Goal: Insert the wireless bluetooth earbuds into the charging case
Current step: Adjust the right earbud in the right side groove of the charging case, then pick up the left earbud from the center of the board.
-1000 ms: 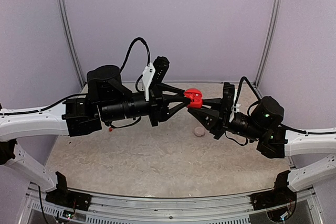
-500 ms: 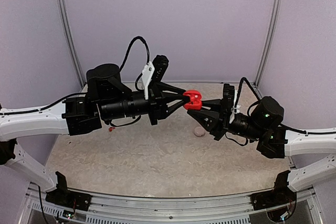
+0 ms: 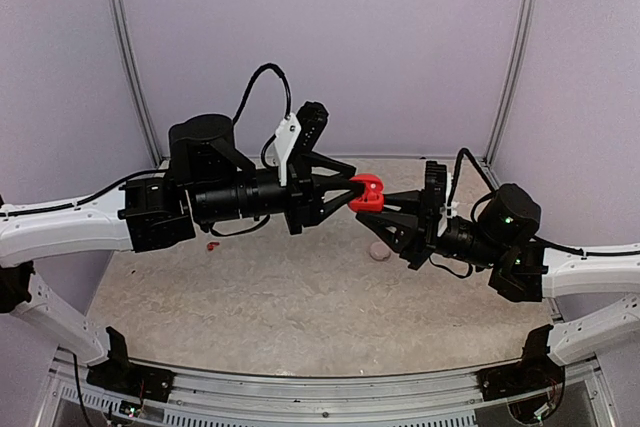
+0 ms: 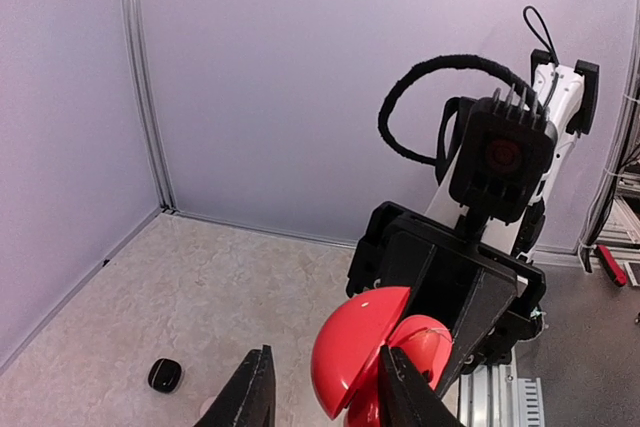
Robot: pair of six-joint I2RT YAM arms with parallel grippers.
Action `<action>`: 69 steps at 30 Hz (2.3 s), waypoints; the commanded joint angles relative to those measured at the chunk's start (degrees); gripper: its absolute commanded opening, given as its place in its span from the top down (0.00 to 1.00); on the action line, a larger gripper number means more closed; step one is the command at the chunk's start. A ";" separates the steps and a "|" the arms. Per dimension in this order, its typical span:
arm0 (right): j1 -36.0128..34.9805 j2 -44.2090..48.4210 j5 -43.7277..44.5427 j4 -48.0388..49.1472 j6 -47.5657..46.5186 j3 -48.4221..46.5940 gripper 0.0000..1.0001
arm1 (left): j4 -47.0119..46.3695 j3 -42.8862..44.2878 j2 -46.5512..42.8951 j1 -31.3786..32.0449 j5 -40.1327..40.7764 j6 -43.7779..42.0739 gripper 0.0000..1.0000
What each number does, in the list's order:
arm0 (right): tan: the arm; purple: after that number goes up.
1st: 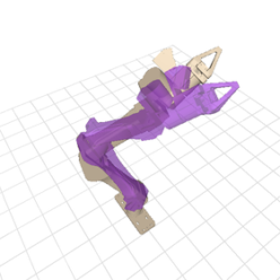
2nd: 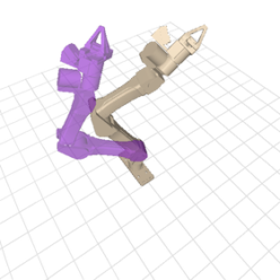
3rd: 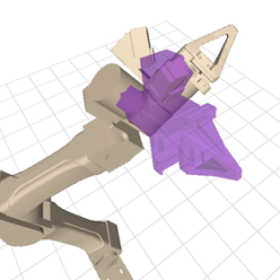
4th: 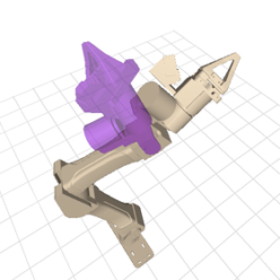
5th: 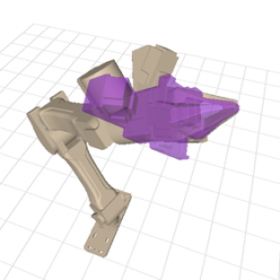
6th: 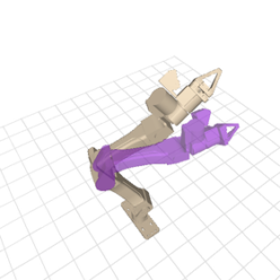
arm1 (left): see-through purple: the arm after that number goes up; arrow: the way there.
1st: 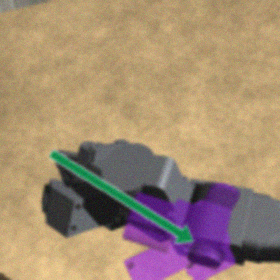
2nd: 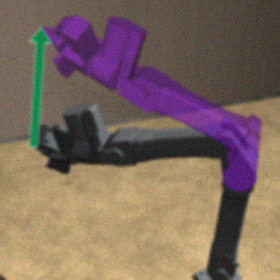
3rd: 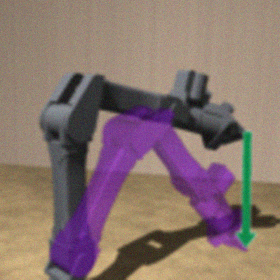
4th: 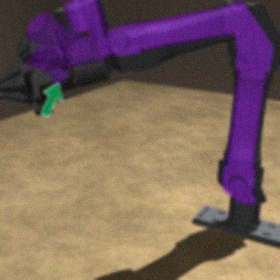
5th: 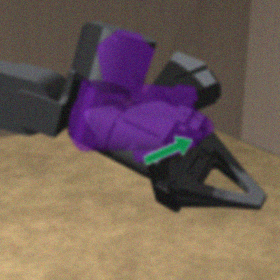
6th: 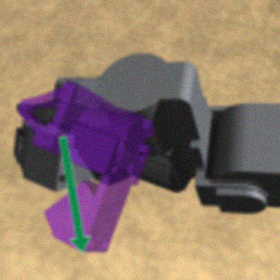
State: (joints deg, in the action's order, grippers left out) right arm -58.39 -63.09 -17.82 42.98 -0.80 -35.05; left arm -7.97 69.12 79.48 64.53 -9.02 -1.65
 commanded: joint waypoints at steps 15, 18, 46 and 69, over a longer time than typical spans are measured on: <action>4.04 2.96 0.79 2.85 6.42 3.05 0.99 | -0.22 -2.45 -7.56 -4.24 12.09 6.06 0.01; 5.37 4.00 0.51 2.22 7.02 3.88 0.98 | 1.92 -4.00 -8.83 -7.18 16.56 12.62 0.01; 10.08 5.90 -2.03 -2.73 8.33 5.12 0.97 | 9.45 -35.36 -8.12 -41.78 16.51 46.56 0.44; 11.11 3.95 -3.13 -3.25 8.26 3.94 0.97 | 1.66 -32.59 10.92 -44.77 17.23 42.43 0.65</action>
State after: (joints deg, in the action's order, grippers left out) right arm -48.03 -58.70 -20.21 39.92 7.05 -30.11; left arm -3.57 34.81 88.55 20.25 7.97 42.74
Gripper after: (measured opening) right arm 0.187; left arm 0.358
